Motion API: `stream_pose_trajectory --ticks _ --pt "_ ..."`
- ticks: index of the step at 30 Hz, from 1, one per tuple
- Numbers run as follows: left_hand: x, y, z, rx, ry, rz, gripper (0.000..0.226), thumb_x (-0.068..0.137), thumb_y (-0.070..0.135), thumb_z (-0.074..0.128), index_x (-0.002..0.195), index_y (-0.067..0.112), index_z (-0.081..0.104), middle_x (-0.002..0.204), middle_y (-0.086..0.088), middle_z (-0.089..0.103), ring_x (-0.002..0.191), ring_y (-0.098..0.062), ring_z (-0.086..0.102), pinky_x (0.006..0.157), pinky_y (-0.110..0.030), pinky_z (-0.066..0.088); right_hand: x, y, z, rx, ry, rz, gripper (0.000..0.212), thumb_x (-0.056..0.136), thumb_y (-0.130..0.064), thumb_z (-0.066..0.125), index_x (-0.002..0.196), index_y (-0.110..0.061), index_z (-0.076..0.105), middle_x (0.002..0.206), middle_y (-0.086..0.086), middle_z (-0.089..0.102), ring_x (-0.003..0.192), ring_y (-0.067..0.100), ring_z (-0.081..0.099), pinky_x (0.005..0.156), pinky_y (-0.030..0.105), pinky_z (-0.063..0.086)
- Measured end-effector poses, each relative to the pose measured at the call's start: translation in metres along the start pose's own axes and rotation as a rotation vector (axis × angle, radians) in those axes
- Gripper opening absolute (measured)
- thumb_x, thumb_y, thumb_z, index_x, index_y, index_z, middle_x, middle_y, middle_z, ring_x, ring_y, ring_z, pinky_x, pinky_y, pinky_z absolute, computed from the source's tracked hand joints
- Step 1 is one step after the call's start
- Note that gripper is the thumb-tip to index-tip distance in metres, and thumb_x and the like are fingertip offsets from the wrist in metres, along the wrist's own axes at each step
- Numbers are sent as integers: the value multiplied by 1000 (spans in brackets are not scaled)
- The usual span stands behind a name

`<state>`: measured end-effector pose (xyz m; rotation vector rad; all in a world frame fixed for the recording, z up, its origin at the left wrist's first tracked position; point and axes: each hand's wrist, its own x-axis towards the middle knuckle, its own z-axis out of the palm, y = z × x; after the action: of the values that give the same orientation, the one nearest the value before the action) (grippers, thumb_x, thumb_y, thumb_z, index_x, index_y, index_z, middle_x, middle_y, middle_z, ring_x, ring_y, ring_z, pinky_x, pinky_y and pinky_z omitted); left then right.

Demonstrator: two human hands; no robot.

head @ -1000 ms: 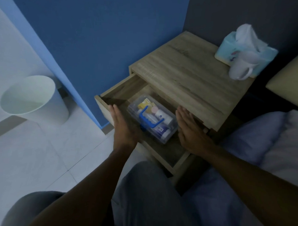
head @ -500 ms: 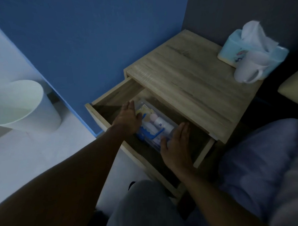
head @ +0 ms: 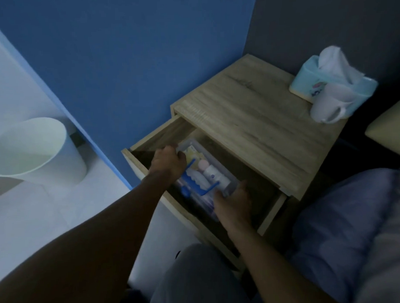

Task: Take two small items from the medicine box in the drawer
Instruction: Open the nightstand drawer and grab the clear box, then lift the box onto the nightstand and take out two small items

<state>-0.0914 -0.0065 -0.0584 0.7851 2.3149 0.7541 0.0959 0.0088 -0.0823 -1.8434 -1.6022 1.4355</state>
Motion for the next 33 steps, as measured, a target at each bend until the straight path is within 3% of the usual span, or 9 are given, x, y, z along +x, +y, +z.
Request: stream_pose_trajectory --ticks 3,8,13,16,18,20,25,30,33 --pt "-11 16 -23 81 72 31 33 98 33 44 108 7 61 101 -13 63 85 -24 64 64 -33 52 -20 -21 -13 104 -30 -62 89 90 -22 68 158 -29 10 141 9 50 112 23 65 85 41 61" --pt "-22 50 -64 148 234 176 35 99 26 43 123 8 60 127 -21 59 121 -41 49 100 -41 42 -28 -70 -40 96 -32 -141 78 89 -27 70 153 -28 26 142 7 51 111 23 65 82 43 62" --pt "-7 82 -98 41 246 176 39 99 33 41 127 14 60 131 -16 59 128 -35 47 108 -39 39 -14 -121 -61 79 35 -226 63 85 -31 73 142 -22 47 126 7 64 97 18 70 67 28 61" --pt "14 100 -111 10 246 153 45 95 34 39 129 13 60 133 -18 58 131 -32 43 110 -37 37 2 -148 -67 72 89 -260 53 84 -30 72 133 -21 55 119 6 68 95 20 72 74 37 63" --pt "28 112 -117 -55 261 153 47 91 36 43 131 18 60 137 -13 56 131 -29 46 110 -32 37 16 -163 -71 93 126 -268 51 82 -28 71 130 -16 60 118 7 70 93 19 72 72 30 62" --pt "46 122 -119 -120 258 177 47 89 34 47 132 20 61 138 -8 57 128 -24 52 107 -26 38 32 -175 -74 99 143 -283 49 81 -25 71 128 -12 63 114 7 72 84 14 71 55 14 55" --pt "97 129 -109 -215 201 262 28 91 26 53 110 18 73 108 -1 73 102 -14 66 83 -18 46 74 -195 -78 98 149 -262 48 83 -17 68 131 -11 61 114 9 71 86 19 73 53 17 52" --pt "133 123 -89 -219 154 311 28 96 29 51 110 18 73 105 0 74 98 -11 65 86 -22 48 109 -193 -72 66 170 -290 48 85 -13 69 132 -10 60 116 8 70 68 5 61 32 6 38" --pt "146 120 -80 -221 139 311 30 98 28 49 114 16 72 104 -2 74 96 -12 66 83 -22 49 124 -184 -63 53 173 -287 48 87 -13 67 134 -10 58 117 9 69 67 5 61 32 5 38"
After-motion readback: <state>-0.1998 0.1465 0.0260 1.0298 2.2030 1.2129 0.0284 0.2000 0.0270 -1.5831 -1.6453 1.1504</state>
